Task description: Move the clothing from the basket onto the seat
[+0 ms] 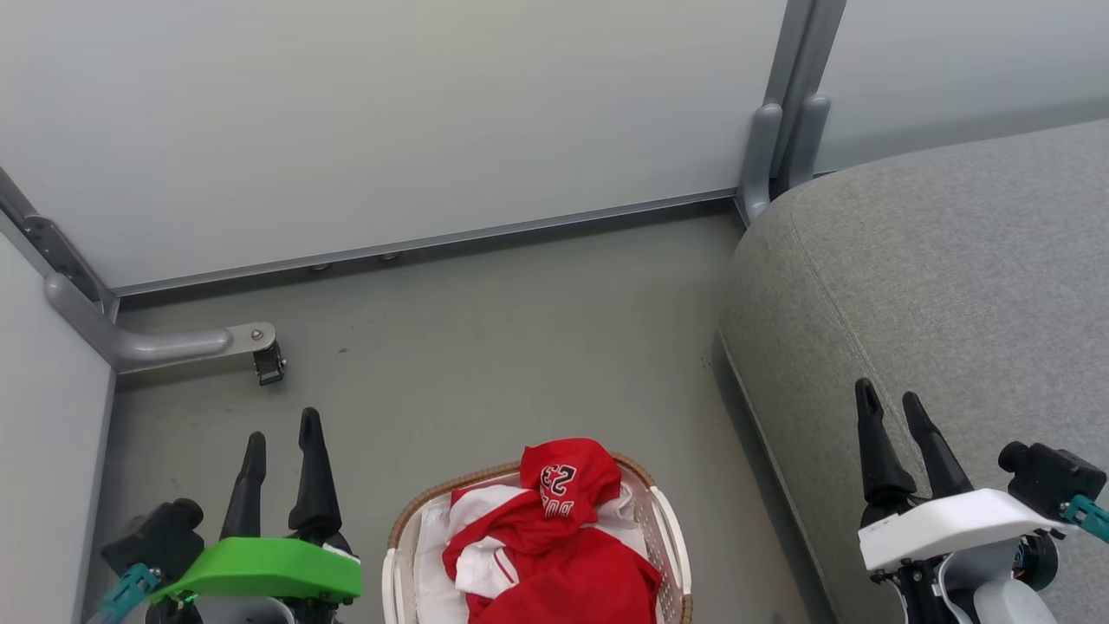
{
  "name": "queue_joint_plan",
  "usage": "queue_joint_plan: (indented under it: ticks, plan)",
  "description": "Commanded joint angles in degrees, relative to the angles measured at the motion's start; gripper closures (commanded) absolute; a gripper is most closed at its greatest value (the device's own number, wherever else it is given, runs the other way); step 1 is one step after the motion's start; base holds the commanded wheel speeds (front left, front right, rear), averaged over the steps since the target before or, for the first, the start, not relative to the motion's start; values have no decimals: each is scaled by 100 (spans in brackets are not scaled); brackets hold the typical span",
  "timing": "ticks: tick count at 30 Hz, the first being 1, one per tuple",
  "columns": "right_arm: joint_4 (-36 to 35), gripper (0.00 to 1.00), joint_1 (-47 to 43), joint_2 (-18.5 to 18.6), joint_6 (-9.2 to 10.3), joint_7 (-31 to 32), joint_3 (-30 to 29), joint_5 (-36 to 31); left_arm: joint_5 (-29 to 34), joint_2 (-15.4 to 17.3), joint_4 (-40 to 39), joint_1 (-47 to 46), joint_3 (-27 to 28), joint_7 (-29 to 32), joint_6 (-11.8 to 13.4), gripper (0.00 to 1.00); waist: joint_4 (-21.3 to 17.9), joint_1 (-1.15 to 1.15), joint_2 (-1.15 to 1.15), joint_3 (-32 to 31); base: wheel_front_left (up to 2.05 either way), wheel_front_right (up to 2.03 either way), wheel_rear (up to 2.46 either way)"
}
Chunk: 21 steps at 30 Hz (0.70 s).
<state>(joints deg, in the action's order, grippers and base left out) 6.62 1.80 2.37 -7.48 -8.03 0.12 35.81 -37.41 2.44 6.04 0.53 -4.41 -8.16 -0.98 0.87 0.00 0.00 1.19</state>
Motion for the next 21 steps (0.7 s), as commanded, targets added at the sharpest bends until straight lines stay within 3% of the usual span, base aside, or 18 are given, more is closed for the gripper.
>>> queue_joint_plan:
  ticks: [1, 21]
  plan:
    - [-73, 0, -13, 37, -1, -61, 20, -172, 190, 43, -35, 31, -27, -49, 28, 0, 4, 0, 0, 1, 0, 0, 0]
    - [21, 0, -97, 48, -2, -337, 157, -1235, 1131, 52, 152, 186, -176, -323, 111, 0, 68, 0, 0, 21, 0, 0, 0]
